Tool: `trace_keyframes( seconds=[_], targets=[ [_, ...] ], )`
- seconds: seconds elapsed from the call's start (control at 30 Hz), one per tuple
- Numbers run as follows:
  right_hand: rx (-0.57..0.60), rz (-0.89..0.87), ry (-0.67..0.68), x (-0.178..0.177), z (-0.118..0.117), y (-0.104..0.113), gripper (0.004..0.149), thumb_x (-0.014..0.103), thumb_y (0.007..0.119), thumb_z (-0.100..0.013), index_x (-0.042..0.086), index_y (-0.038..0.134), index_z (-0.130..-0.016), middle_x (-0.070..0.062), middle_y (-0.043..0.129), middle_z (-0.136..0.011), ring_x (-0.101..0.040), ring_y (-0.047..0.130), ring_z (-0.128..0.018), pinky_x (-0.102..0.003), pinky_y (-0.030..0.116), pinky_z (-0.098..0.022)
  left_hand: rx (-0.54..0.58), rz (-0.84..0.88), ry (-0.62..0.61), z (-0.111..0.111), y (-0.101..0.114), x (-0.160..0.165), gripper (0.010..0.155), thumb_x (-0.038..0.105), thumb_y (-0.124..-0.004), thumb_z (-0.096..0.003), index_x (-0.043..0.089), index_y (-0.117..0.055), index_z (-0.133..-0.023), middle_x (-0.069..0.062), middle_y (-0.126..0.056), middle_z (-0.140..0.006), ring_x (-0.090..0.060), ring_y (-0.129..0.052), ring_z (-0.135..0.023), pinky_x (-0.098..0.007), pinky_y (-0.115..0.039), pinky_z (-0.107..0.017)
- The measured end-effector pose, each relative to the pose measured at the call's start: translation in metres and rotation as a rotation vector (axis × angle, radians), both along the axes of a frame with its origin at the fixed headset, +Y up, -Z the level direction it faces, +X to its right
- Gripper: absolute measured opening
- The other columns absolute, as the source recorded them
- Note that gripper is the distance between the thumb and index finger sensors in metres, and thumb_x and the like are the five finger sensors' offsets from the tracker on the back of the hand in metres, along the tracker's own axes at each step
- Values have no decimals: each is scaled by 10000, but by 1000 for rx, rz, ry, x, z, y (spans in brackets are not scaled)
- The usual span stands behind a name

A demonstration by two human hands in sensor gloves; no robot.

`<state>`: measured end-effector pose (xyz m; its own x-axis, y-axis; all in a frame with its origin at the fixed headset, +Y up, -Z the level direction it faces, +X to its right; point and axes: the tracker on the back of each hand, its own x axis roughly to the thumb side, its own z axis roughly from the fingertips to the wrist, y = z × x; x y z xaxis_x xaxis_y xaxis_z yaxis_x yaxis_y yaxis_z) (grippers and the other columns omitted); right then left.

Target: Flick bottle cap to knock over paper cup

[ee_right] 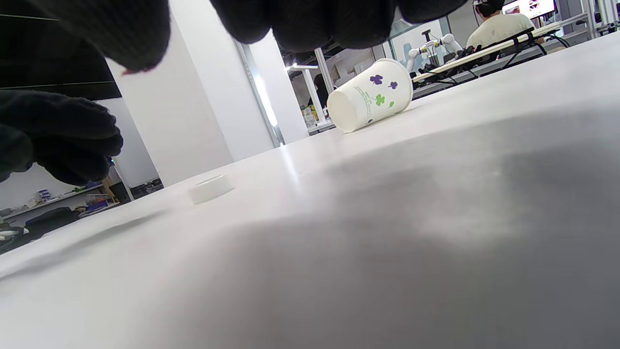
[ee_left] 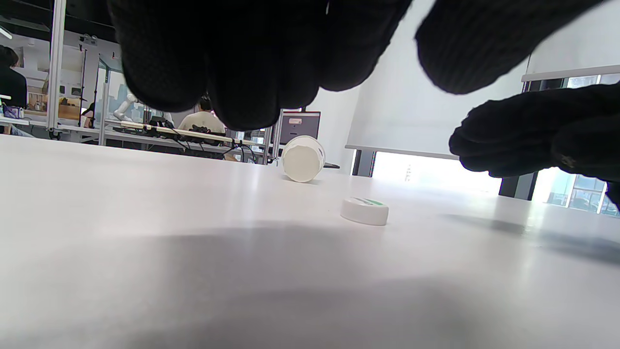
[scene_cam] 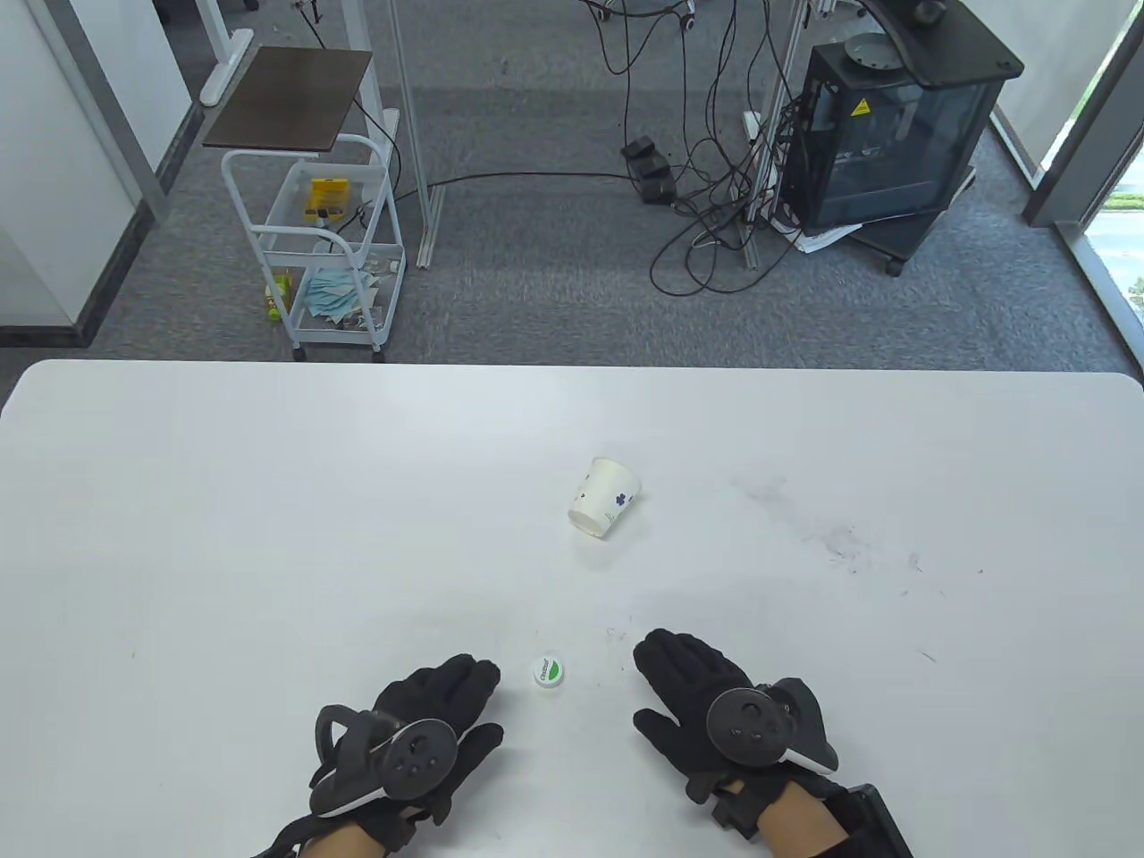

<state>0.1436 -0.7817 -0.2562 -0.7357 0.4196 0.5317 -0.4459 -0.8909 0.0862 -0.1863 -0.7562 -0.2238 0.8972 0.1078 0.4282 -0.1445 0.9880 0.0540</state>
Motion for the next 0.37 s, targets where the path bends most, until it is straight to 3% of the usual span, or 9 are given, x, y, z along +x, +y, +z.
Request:
trace_keyframes(
  seconds=[0.37],
  targets=[
    [-8,9,22,-5,2,-1,697,489,791,-510,177,544,-1083,-158,581,-1110,-439,596,-1005,-599,531,-711,6,-6,15,0,0,-2,669,635,-706,-468,321,-613,-1052,-31,-711,-1083,-256,-893,-862,-464,-797,-631]
  ],
)
